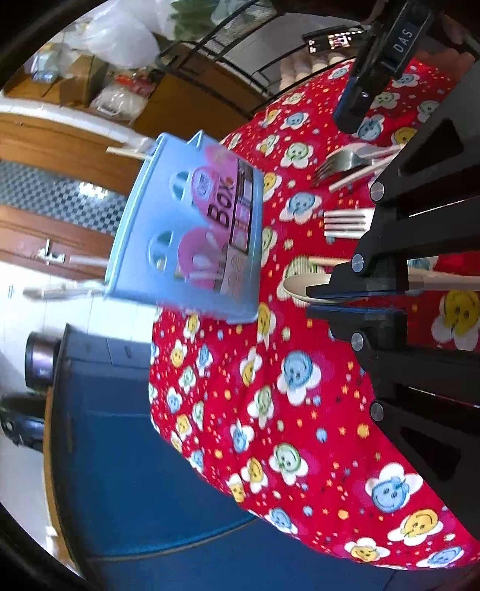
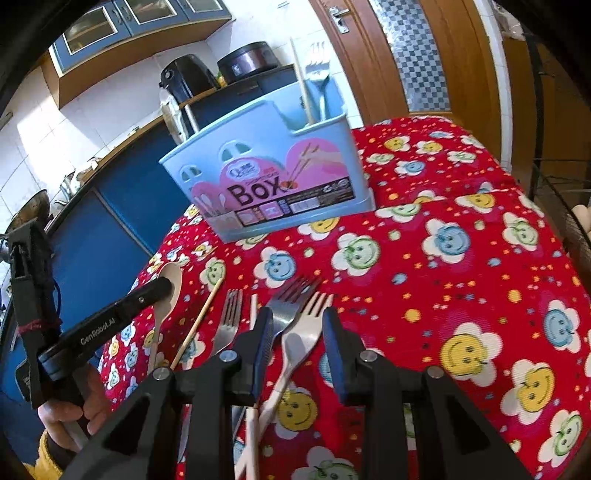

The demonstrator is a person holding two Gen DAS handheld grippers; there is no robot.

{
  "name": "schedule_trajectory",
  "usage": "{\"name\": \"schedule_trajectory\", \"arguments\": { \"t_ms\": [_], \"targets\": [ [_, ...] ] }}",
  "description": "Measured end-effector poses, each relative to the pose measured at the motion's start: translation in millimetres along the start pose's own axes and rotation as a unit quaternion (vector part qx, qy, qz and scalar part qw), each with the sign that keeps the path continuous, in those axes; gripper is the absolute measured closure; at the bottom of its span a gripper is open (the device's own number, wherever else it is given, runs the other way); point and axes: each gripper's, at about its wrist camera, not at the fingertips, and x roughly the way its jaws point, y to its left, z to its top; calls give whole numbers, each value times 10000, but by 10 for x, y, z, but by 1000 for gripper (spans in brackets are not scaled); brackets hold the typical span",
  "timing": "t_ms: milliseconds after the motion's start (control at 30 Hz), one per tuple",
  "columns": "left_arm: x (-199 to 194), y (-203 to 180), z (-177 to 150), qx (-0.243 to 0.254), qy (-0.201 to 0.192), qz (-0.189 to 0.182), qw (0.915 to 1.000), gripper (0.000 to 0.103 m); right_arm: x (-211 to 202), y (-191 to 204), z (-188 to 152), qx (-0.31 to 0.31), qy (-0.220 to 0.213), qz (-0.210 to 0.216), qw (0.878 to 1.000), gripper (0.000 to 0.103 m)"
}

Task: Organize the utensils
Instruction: 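Grasp a wooden spoon with the left tool while the right tool grasps a silver fork, then lift the spoon with the left tool while the right tool carries the fork to the holder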

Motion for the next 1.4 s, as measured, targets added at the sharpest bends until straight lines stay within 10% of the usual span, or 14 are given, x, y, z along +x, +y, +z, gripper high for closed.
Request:
{"name": "schedule_trajectory", "arguments": {
  "t_ms": [733,1000,1400],
  "targets": [
    [-57,318,-18,-432,-90,-61,9990,99,593,-27,255,698,838,758,9911,73],
    [-95,323,15,-471,-172,-169,9986,100,563,-99,255,904,706,1049,9878,89],
    [-173,249,23,-390,-245,-214,9987,100,682,-330,358,1486,885,992,9799,77]
  ]
}}
